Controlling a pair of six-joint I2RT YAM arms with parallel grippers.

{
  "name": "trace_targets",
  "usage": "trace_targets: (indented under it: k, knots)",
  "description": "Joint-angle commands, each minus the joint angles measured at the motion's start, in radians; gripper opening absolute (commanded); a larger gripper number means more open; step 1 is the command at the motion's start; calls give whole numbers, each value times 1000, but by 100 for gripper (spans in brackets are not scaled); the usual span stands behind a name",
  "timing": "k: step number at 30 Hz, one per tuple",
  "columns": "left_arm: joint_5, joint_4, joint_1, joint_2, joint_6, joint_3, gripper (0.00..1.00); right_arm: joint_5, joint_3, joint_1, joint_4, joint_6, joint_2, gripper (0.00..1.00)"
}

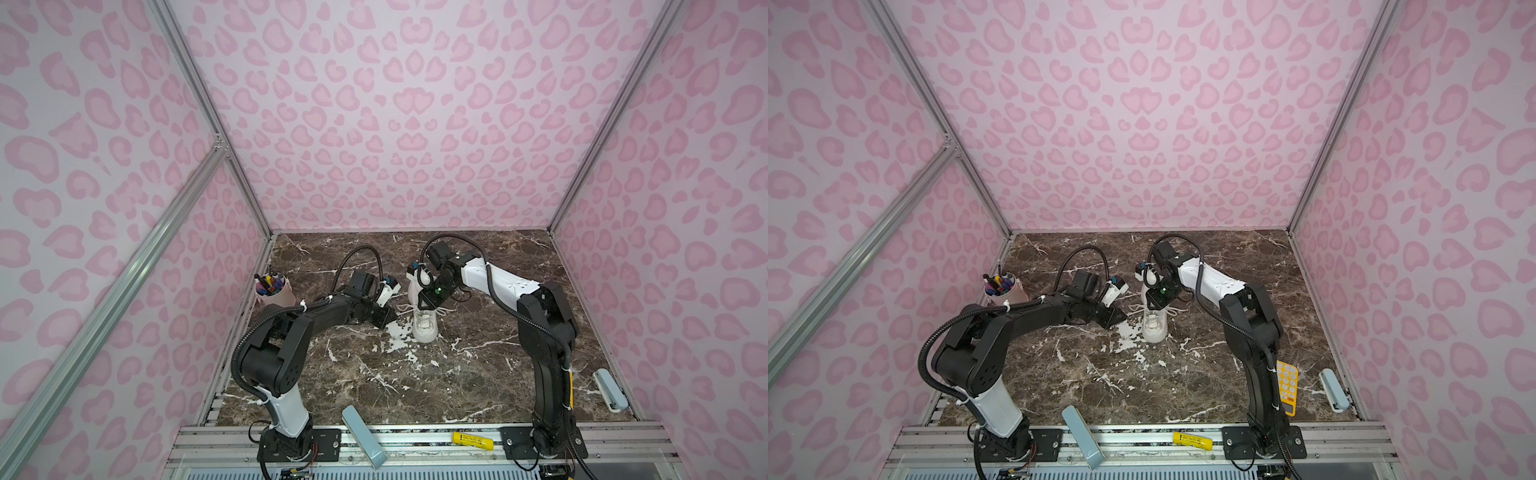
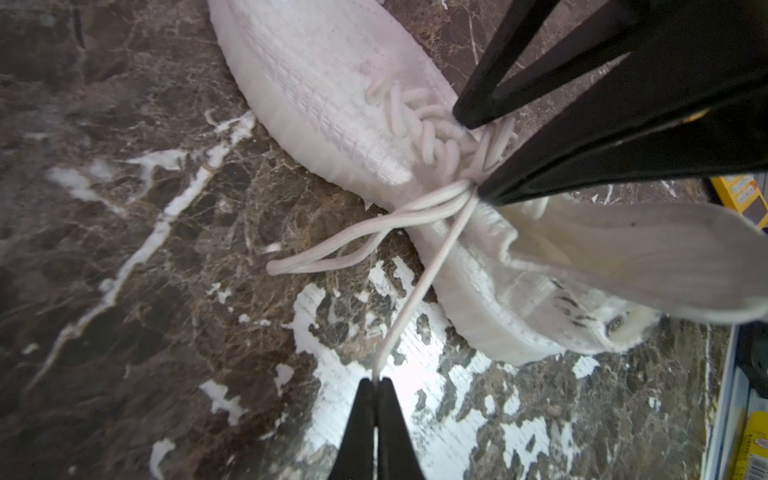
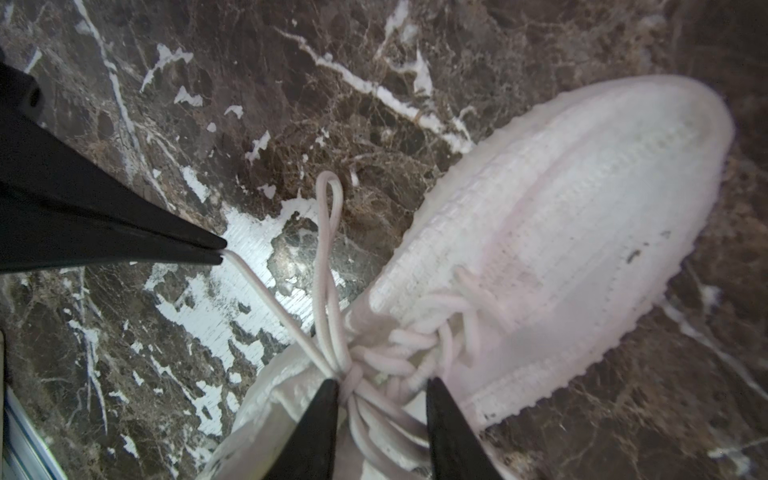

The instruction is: Tie the shoes

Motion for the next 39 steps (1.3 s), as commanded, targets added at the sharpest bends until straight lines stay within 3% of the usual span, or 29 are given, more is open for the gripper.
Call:
trace_targets:
  k: [1,9,13,17,22,23,24,25,30,35,37,39]
  knots:
    - [-74,-1,0,-18,-35,-16,0,32,-4,-2,-21,-1,13,37]
    - [-134,-10,-1,-20,-68,-14,0,41,-7,-2,-26,-1,13,37]
    - [-92,-39,-15,8,-42,25,1,32,-5,-2,-24,2,10,37]
    - [-70,-43,-40,24,-23,43,11,11,12,-2,-21,8,-1,37]
    - [-74,-19,-44,2,-32,36,33,-15,47,-2,-22,24,-27,37]
    - [-76,-19,-44,-4,-27,34,44,-15,56,-2,-21,30,-34,38]
    - [-82,-19,-44,-10,-26,33,77,-16,64,-1,-26,34,-40,38]
    - [-89,-23,-43,-16,-24,31,97,-11,70,-2,-29,36,-45,38]
    - [-139,22,-30,-91,-39,-9,97,-6,59,-22,-9,61,-99,40]
    - [-181,178,34,-239,-105,-90,97,-3,-77,-82,133,132,-234,45]
    - [-179,213,66,-296,-111,-107,97,0,-133,-119,184,151,-287,52]
    - [-191,240,88,-352,-97,-121,97,3,-216,-166,234,172,-338,67]
